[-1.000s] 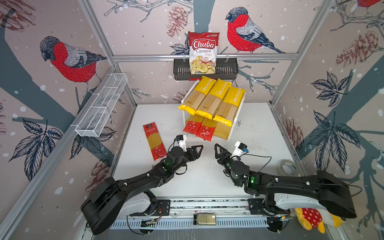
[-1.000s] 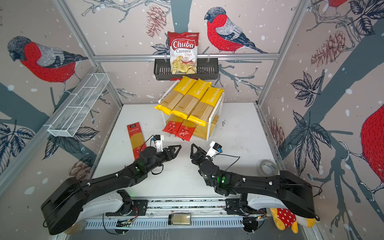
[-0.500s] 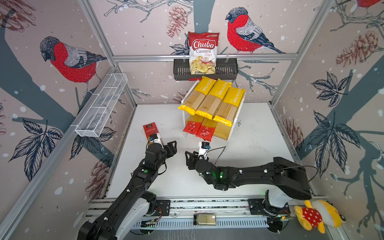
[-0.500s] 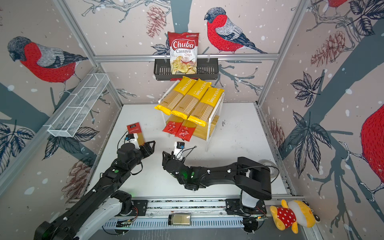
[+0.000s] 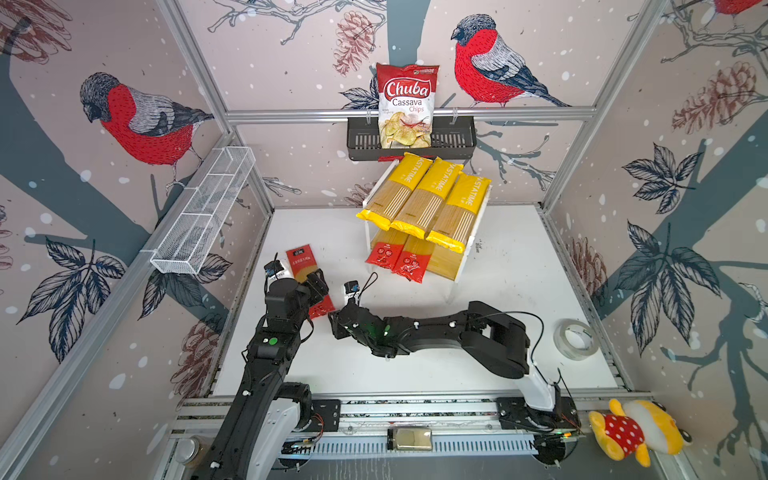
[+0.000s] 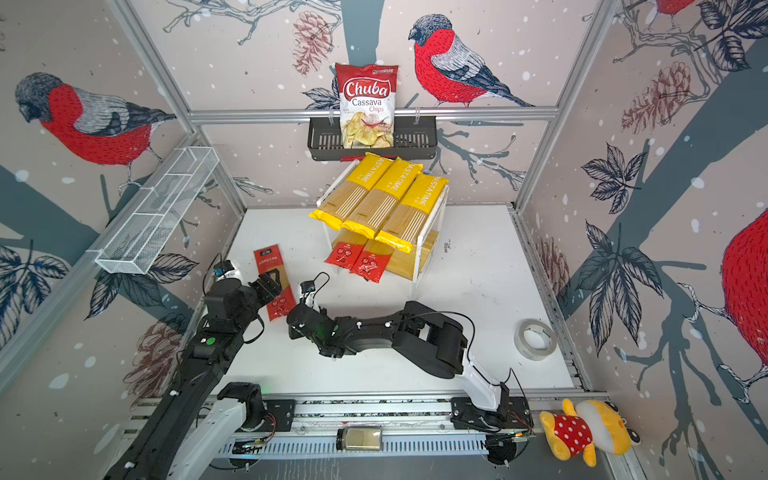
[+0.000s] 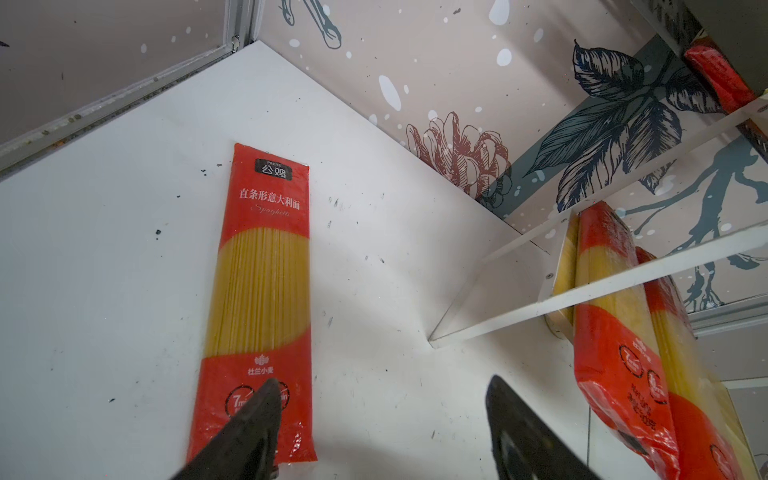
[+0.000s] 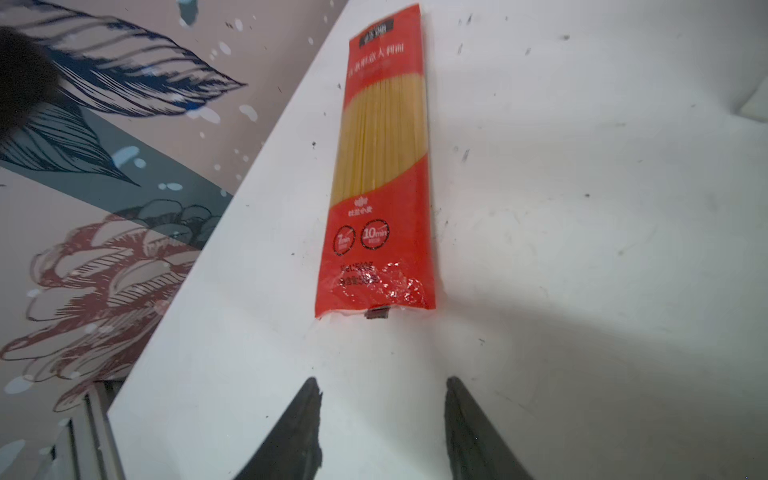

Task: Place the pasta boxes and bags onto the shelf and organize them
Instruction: 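Release the pack and move both grippers toward the last red pack on the table, then grasp the last red pack's lower end with the right gripper and drag it nearer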

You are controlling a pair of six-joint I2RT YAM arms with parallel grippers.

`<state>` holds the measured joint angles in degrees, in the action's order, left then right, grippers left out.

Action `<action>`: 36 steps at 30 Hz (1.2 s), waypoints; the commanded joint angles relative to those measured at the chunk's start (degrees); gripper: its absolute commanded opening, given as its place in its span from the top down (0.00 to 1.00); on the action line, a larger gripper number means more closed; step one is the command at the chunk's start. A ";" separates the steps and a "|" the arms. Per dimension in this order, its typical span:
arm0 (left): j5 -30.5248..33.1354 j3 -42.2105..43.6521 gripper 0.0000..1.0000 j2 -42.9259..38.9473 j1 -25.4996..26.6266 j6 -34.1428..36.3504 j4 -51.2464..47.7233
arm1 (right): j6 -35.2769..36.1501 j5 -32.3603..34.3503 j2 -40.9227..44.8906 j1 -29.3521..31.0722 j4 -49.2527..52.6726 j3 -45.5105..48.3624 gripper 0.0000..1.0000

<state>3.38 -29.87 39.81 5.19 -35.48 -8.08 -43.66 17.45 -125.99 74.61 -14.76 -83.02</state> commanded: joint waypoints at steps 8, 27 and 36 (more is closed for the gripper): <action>1.13 0.14 0.24 -2.85 -0.18 2.26 -0.92 | -3.64 -4.31 -7.26 -2.44 3.59 -7.89 0.49; -1.26 1.19 0.24 -2.39 -0.19 1.12 1.22 | -8.85 -11.53 -13.84 -4.98 -0.70 -13.97 0.71; -1.23 1.85 0.25 -3.73 -0.18 -0.42 0.83 | -8.72 -12.17 -8.22 -4.82 -2.29 -8.91 0.99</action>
<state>2.46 -28.18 36.42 5.08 -35.42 -9.21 -52.49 6.39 -136.09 69.52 -16.12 -92.92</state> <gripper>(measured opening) 0.755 0.052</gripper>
